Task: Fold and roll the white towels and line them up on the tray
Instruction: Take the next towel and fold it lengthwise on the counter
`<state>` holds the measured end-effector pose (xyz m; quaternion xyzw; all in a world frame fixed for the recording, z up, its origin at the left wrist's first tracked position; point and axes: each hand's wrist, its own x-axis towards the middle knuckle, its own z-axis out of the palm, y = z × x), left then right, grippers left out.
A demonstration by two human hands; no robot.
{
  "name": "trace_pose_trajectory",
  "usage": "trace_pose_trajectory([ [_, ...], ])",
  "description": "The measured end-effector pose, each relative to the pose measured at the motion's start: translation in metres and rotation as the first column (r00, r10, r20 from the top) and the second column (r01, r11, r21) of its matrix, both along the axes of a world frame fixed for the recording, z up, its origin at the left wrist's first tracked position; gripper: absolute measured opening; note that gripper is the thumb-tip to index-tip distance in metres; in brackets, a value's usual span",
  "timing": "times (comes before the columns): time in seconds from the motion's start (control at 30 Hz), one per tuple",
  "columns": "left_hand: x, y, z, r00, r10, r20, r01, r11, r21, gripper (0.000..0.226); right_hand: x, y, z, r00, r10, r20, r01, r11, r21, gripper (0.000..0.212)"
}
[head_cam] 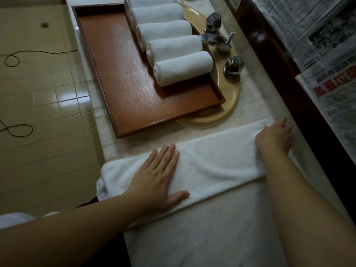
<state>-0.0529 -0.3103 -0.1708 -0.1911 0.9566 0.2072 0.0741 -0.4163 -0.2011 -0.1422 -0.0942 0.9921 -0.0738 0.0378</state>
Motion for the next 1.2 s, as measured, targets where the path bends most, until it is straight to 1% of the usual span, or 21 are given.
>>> trace_pose_trajectory([
  [0.03, 0.001, 0.0, 0.0, 1.0, 0.001, -0.006, -0.001, 1.0, 0.007, 0.112, 0.011, -0.003, 0.0, 0.995, 0.046, -0.089, -0.044, 0.999, 0.021, 0.04],
  [0.07, 0.0, 0.0, 0.0, 1.0, 0.002, -0.014, -0.002, 1.0, 0.012, 0.113, 0.027, -0.007, 0.001, 0.983, 0.091, -0.162, -0.094, 0.996, -0.006, 0.045],
  [0.1, 0.0, -0.001, -0.001, 1.0, 0.001, -0.019, -0.001, 1.0, 0.015, 0.114, 0.049, -0.01, 0.003, 0.97, 0.139, -0.198, -0.154, 0.986, -0.062, 0.051],
  [0.13, 0.0, -0.001, -0.001, 1.0, 0.001, -0.02, -0.001, 1.0, 0.018, 0.116, 0.079, -0.014, 0.004, 0.962, 0.202, -0.184, -0.224, 0.968, -0.113, 0.058],
  [0.2, 0.0, -0.001, -0.001, 1.0, 0.007, -0.013, -0.007, 1.0, 0.019, 0.121, 0.144, -0.018, 0.001, 0.924, 0.378, -0.053, -0.382, 0.914, -0.139, 0.07],
  [0.27, 0.0, -0.001, 0.0, 1.0, 0.015, 0.008, -0.015, 1.0, 0.017, 0.126, 0.197, -0.017, -0.01, 0.851, 0.514, 0.112, -0.513, 0.858, -0.039, 0.074],
  [0.3, 0.0, -0.001, 0.0, 1.0, 0.021, 0.017, -0.021, 1.0, 0.015, 0.129, 0.213, -0.014, -0.017, 0.822, 0.541, 0.18, -0.553, 0.833, 0.023, 0.074],
  [0.37, 0.0, 0.0, 0.002, 0.999, 0.03, 0.027, -0.03, 0.999, 0.016, 0.133, 0.218, -0.01, -0.028, 0.798, 0.549, 0.248, -0.589, 0.797, 0.132, 0.074],
  [0.43, 0.001, 0.0, 0.002, 0.999, 0.026, 0.034, -0.026, 1.0, 0.002, 0.136, 0.203, -0.008, -0.032, 0.815, 0.508, 0.279, -0.562, 0.81, 0.167, 0.078],
  [0.5, 0.001, 0.001, 0.001, 1.0, 0.024, 0.014, -0.024, 0.999, -0.024, 0.139, 0.178, -0.008, -0.03, 0.851, 0.436, 0.294, -0.492, 0.857, 0.154, 0.082],
  [0.67, 0.0, 0.001, -0.001, 1.0, 0.003, 0.011, -0.003, 0.999, -0.039, 0.141, 0.092, 0.0, -0.03, 0.941, 0.236, 0.241, -0.277, 0.949, 0.149, 0.091],
  [0.77, 0.0, 0.002, -0.002, 1.0, -0.005, 0.016, 0.006, 0.999, -0.039, 0.141, 0.052, 0.005, -0.031, 0.967, 0.145, 0.211, -0.18, 0.971, 0.158, 0.094],
  [0.87, 0.0, 0.002, 0.0, 1.0, 0.002, 0.018, -0.001, 1.0, -0.027, 0.141, 0.028, 0.01, -0.034, 0.973, 0.125, 0.194, -0.156, 0.975, 0.156, 0.092],
  [0.97, -0.002, 0.002, 0.001, 1.0, 0.014, 0.004, -0.014, 1.0, -0.011, 0.14, 0.015, 0.012, -0.038, 0.974, 0.114, 0.195, -0.14, 0.982, 0.126, 0.08],
  [1.03, -0.003, 0.002, 0.001, 1.0, 0.02, 0.001, -0.02, 1.0, -0.017, 0.14, 0.01, 0.011, -0.038, 0.975, 0.099, 0.2, -0.116, 0.99, 0.075, 0.073],
  [1.13, -0.003, 0.002, 0.003, 1.0, 0.022, 0.012, -0.022, 1.0, -0.011, 0.141, 0.027, 0.005, -0.025, 0.986, 0.079, 0.149, -0.083, 0.996, 0.022, 0.073],
  [1.2, -0.004, 0.002, 0.004, 1.0, 0.026, 0.009, -0.026, 1.0, 0.001, 0.142, 0.063, 0.0, -0.014, 0.99, 0.112, 0.086, -0.111, 0.994, -0.011, 0.075],
])
